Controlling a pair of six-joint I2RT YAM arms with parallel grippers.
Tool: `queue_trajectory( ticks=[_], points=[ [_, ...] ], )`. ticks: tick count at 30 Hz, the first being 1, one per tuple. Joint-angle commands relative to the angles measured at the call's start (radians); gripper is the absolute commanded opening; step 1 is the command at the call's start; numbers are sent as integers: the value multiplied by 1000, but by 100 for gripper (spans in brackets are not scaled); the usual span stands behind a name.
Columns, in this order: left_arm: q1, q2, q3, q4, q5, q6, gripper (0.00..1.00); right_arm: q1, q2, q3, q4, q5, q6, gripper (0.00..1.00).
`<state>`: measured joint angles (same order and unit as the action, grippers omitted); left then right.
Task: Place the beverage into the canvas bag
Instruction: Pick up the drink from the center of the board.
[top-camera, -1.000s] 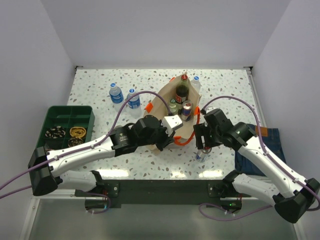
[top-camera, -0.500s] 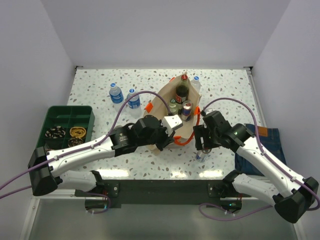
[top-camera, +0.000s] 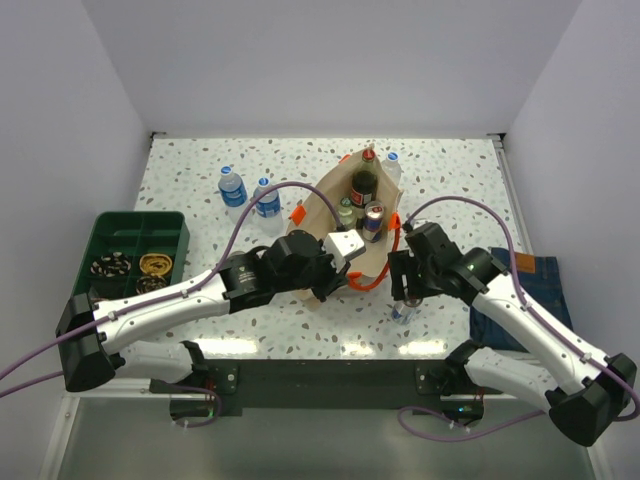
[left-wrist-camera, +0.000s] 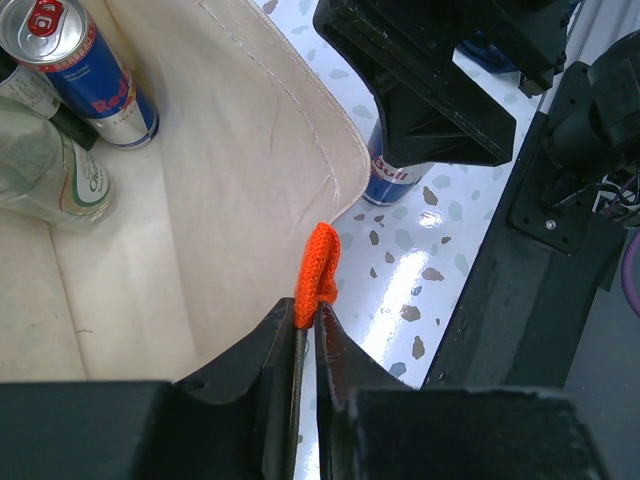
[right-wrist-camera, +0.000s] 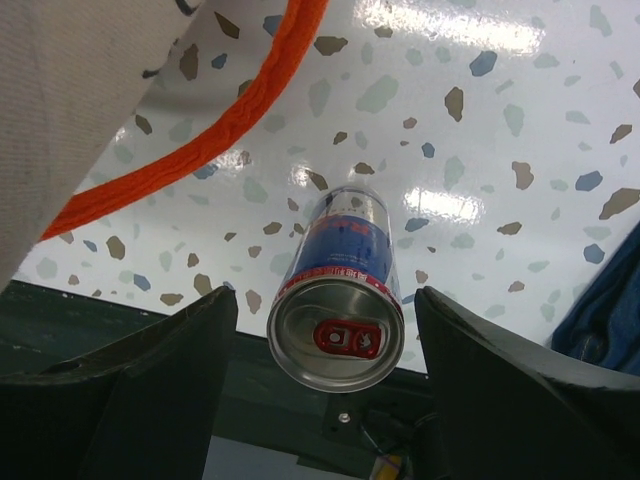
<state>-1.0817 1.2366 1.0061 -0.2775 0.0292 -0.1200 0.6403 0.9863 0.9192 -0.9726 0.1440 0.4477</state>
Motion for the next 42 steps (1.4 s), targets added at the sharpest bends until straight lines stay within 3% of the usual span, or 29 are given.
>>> queue_trajectory(
  ticks=[1, 21, 27, 30, 31, 33, 42],
  points=[
    [2, 6, 8, 11, -21, -1, 18, -1, -8, -22, 0, 25, 43, 75],
    [2, 8, 11, 9, -23, -3, 18, -1, 52, -17, -32, 63, 77, 70],
    [2, 6, 8, 11, -26, -3, 18, -2, 60, -14, -38, 68, 78, 53],
    [2, 7, 8, 11, -28, -1, 18, -2, 61, -11, -44, 71, 82, 33],
    [2, 8, 8, 12, -28, -1, 18, -2, 60, -11, -46, 74, 85, 16],
    [2, 7, 8, 12, -26, 0, 18, -2, 57, -5, -54, 78, 88, 2],
    [2, 11, 12, 14, -26, 3, 18, -1, 43, 90, -81, 137, 103, 0]
  ],
)
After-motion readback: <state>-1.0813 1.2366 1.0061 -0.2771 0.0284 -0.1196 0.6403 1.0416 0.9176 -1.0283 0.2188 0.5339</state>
